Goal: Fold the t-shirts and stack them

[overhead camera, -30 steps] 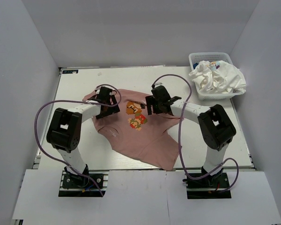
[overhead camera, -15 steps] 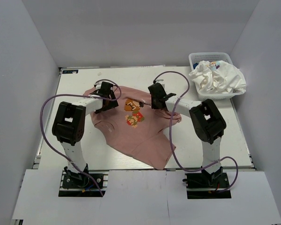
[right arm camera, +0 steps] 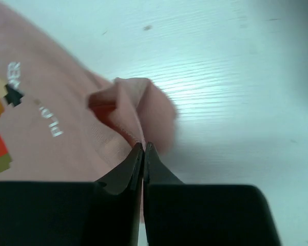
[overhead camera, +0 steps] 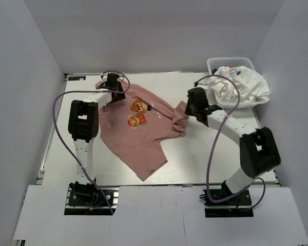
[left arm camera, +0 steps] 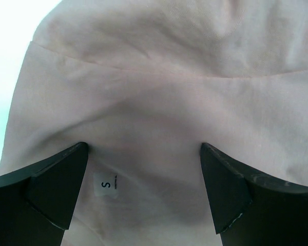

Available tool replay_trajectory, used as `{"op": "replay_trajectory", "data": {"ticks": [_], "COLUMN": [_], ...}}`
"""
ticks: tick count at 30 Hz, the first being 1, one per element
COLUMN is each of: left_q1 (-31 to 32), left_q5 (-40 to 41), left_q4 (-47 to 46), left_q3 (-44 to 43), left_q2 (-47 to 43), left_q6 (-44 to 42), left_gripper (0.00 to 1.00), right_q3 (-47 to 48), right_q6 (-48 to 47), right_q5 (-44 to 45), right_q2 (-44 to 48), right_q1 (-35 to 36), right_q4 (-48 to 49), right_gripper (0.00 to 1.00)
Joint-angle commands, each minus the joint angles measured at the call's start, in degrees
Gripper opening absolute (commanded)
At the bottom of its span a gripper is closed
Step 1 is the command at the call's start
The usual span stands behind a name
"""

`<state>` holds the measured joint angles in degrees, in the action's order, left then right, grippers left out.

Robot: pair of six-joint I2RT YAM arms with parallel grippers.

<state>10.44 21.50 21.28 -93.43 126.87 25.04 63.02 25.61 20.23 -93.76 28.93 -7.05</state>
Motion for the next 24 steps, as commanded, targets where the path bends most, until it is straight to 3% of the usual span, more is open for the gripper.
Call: {"op": "replay_trajectory", "data": {"ticks": [1, 5, 9, 13, 17, 18, 20, 21, 22, 24], "left_q1": [-2.2, -2.8, -2.8, -2.8, -2.8, -2.8, -2.8, -2.8, -2.3, -1.6], "left_q5": [-4.6, -13.5, -19.6, -22.3, -22.3, -22.9, -23.4, -23.4, -23.4, -25.0], "left_q4": [-1.4, 2.5, 4.7, 1.1, 3.7, 4.9, 6.1, 6.1, 6.8, 8.2], "left_q3": [-8.4, -23.3, -36.7, -36.7, -39.2, -39.7, -38.5, -35.8, -33.7, -24.6], "left_q2": [5.2, 14.1, 20.2, 20.2, 18.7, 17.7, 12.7, 10.4, 7.6, -1.7], "left_q6": [-7.3, -13.7, -14.2, -13.4, -12.9, -12.9, -12.9, -12.2, -10.5, -9.0], "left_gripper": [1.0, 1.0, 1.0, 1.0, 1.0, 1.0, 1.0, 1.0, 1.0, 1.0], "right_q3": [-5.3, -10.0, -15.3, -17.9, -16.7, -16.4, -15.3, -14.8, -14.4, -14.2], "right_q6": [3.6, 6.5, 10.2, 13.0, 12.9, 13.0, 13.3, 14.3, 15.4, 16.7], "right_q5": [2.4, 3.5, 4.5, 6.0, 5.5, 5.4, 4.3, 4.3, 5.1, 5.5], "right_q2": [6.0, 10.3, 12.5, 14.3, 14.2, 14.4, 15.5, 16.0, 16.2, 17.1], "right_q1": [-4.7, -11.3, -15.8, -18.7, -20.2, -20.1, -19.9, -20.0, -20.0, -20.0], "right_q4": [0.1, -3.9, -7.4, -11.2, -15.2, -15.9, -17.1, -17.8, -18.7, -19.9], "right_gripper": [0.0, 0.0, 0.0, 0.0, 0.01, 0.14, 0.29, 0.47, 0.84, 0.86]}}
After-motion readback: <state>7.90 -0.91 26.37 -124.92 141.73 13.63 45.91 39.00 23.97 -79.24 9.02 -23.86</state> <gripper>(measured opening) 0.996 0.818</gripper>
